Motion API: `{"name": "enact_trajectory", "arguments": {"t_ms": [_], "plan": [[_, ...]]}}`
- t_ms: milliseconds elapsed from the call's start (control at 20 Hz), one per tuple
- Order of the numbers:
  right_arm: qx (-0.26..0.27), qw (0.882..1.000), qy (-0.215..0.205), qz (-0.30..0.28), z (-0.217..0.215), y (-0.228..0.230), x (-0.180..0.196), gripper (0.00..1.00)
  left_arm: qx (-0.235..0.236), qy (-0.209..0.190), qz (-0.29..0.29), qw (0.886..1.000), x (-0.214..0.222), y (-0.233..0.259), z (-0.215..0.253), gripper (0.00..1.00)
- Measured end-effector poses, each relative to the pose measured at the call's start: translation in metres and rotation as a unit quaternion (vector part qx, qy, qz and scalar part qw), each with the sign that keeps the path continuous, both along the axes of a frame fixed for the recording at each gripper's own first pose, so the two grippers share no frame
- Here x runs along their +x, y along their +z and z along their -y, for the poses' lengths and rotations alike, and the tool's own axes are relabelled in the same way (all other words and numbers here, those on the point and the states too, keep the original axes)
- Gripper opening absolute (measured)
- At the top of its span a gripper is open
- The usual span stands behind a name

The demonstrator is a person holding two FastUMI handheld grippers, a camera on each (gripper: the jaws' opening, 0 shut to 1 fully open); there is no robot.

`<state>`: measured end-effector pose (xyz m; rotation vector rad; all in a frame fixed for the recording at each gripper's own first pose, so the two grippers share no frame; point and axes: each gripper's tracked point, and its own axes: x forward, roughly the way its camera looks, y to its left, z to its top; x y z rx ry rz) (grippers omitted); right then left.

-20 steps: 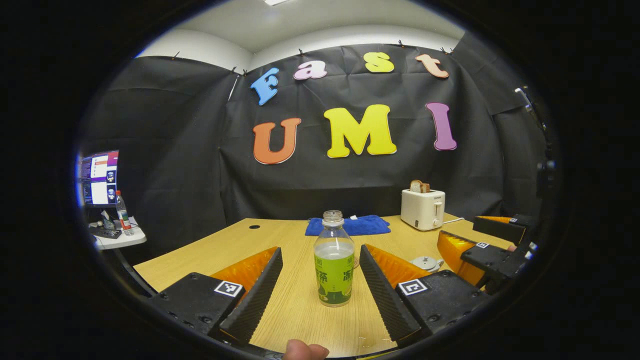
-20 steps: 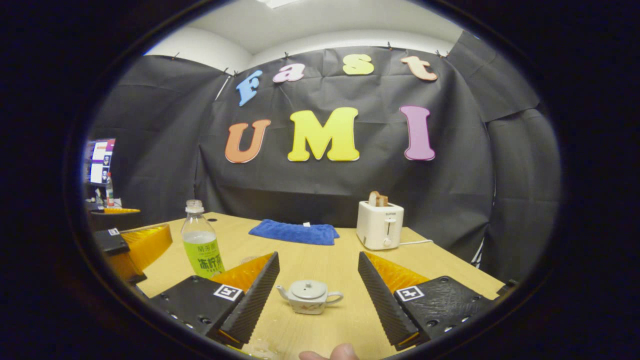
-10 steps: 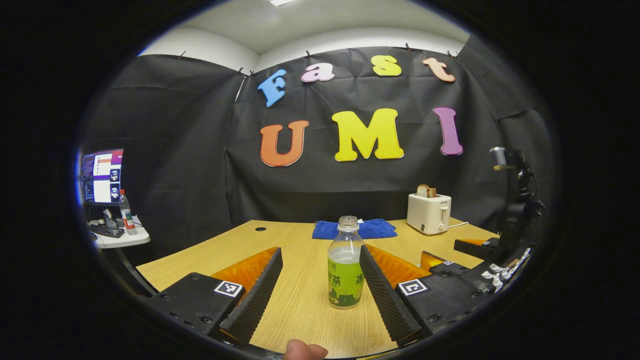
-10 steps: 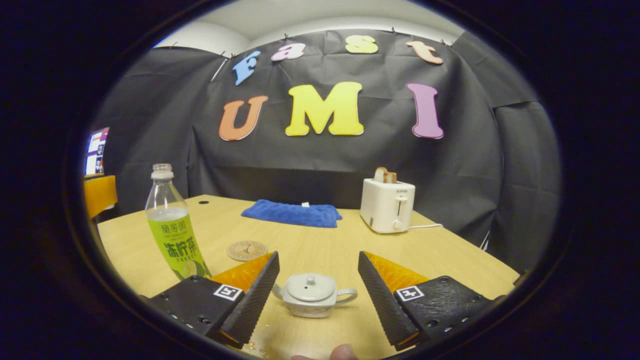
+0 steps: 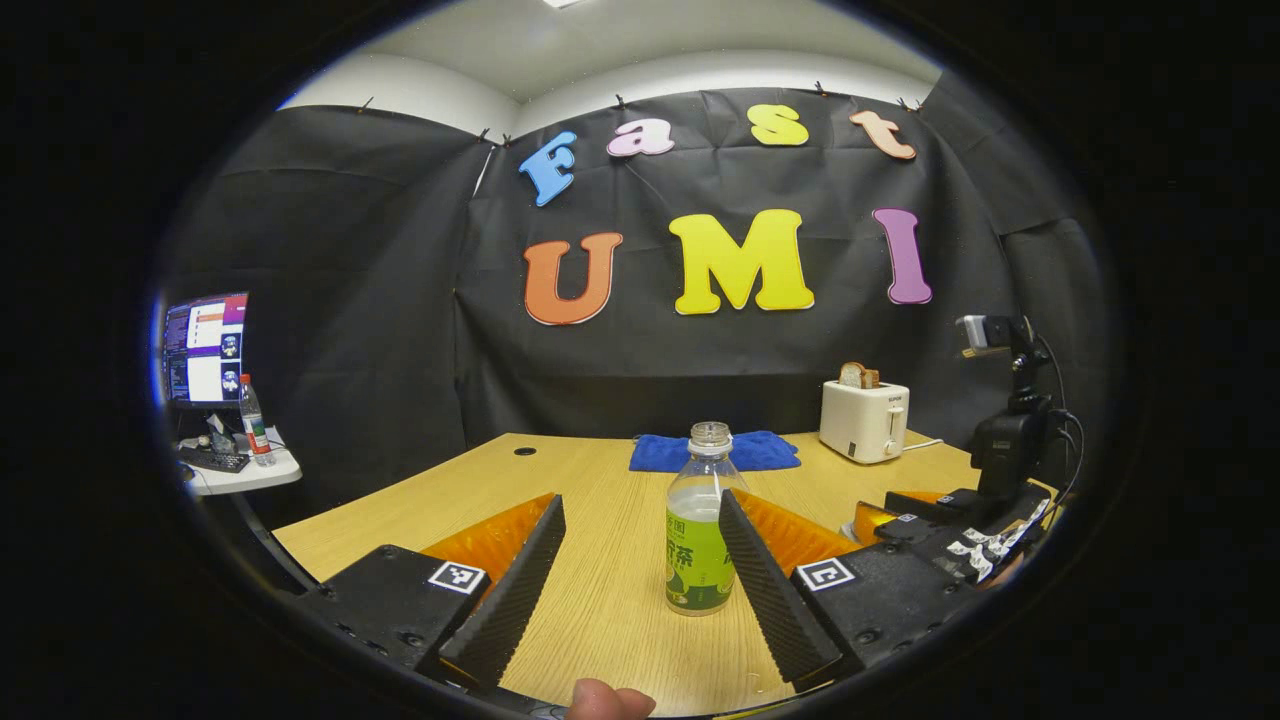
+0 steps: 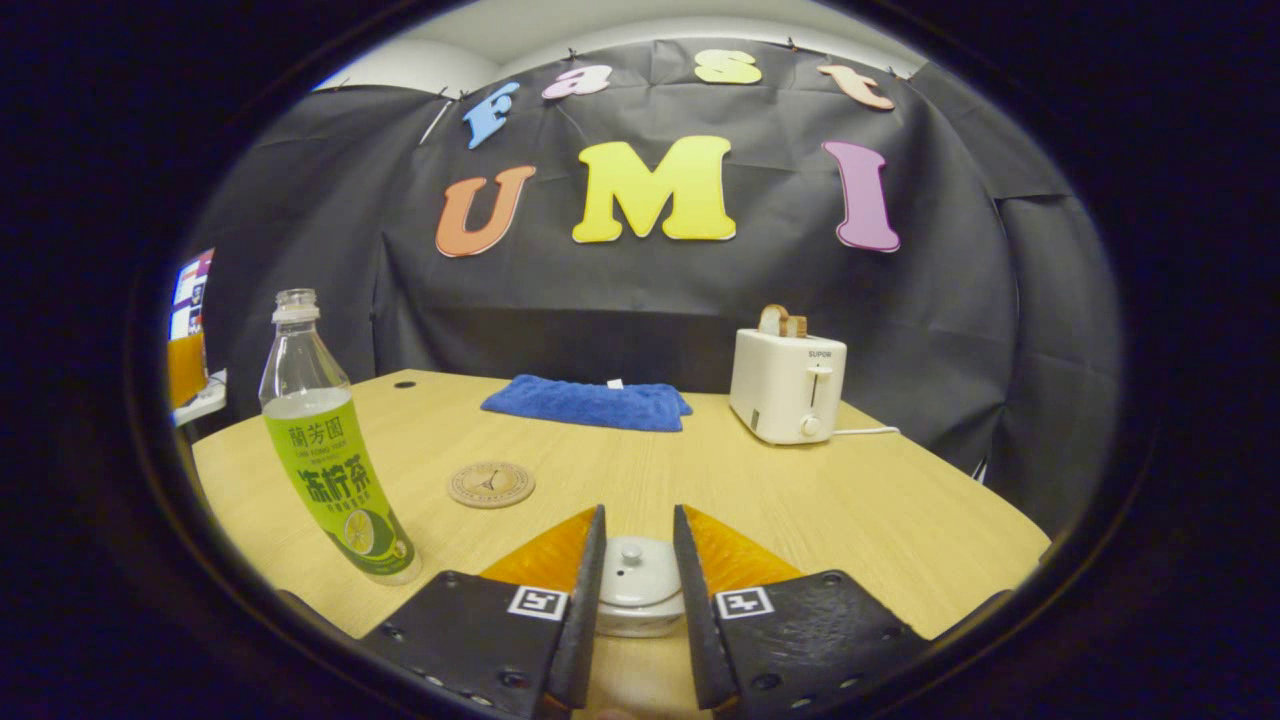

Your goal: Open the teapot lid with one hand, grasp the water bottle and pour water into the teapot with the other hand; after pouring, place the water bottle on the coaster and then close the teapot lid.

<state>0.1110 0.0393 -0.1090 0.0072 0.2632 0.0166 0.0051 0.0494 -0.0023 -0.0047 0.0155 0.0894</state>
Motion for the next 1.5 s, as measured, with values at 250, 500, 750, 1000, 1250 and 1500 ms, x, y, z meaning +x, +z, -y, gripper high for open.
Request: {"name": "enact_trajectory", "arguments": {"t_ms": [250,500,750,1000,1250,1500], "plan": [[-0.005,1.000,0.013,-0.009,-0.001,-0.006,0.002,0.10,-0.001,-0.001,-0.002,1.000,0.002,0.000,-0.001,0.97],[-0.013,1.000,0.020,-0.012,-0.006,-0.001,0.001,0.01,-0.002,-0.004,0.000,1.000,0.001,0.000,0.001,0.97],[0.017,0.999,0.027,0.018,-0.002,0.025,0.000,0.00,-0.013,-0.023,-0.016,1.000,0.006,-0.013,0.011,0.97],[0.026,0.999,0.032,0.035,0.009,0.047,-0.013,0.00,-0.029,-0.064,-0.050,0.996,0.011,-0.039,0.035,0.97],[0.023,0.998,0.037,0.041,0.020,0.056,-0.031,0.00,-0.050,-0.077,-0.083,0.992,0.027,-0.066,0.044,0.97],[0.018,0.998,0.031,0.049,0.032,0.061,-0.039,0.00,-0.048,-0.075,-0.112,0.990,0.050,-0.094,0.047,0.97]]}}
